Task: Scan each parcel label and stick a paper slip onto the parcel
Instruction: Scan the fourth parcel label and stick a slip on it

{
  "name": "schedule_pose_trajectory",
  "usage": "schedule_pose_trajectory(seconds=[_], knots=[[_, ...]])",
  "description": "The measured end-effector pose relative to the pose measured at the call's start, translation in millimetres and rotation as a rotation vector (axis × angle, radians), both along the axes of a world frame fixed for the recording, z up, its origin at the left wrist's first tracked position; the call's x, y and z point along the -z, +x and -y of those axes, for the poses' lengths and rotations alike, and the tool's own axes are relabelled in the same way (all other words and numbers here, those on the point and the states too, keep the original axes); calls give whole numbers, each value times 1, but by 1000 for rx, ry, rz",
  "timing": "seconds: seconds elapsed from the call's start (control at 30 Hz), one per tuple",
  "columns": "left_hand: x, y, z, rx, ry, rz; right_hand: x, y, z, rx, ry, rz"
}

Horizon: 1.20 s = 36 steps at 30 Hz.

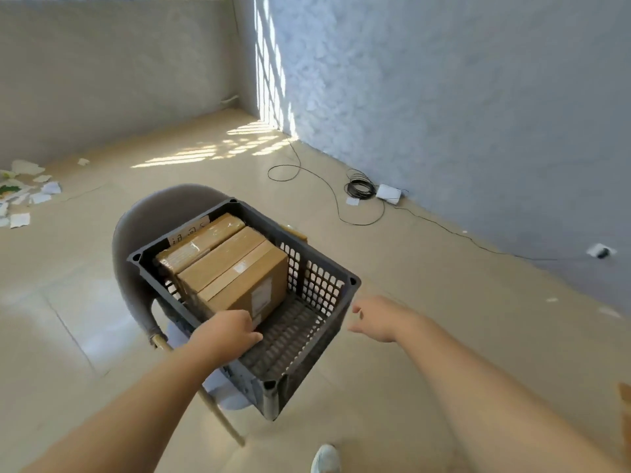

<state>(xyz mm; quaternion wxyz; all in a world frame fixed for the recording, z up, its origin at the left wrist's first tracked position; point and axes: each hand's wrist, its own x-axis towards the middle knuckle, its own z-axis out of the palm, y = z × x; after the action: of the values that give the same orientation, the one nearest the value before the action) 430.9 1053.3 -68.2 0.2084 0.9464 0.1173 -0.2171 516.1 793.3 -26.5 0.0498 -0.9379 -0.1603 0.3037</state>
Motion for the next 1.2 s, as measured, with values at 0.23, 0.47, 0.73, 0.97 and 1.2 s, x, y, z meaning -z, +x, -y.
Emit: schedule_pose_trajectory(seconds=[0.23,0.47,0.73,0.97,1.2], knots=[[-8,-20,107,348,-1,-2,-2,-111,114,328,21,-14],[-12,-77,232,612,-8,68,-13,-243,241,574,15,7],[-11,-184,386,825,-76,58,-28,-404,387,795,-54,-9],[-20,-252,496,866,-257,96,-38,-499,492,935,-214,6],[-43,-246,575,736,-471,308,-47,-507,577,1183,-280,285]])
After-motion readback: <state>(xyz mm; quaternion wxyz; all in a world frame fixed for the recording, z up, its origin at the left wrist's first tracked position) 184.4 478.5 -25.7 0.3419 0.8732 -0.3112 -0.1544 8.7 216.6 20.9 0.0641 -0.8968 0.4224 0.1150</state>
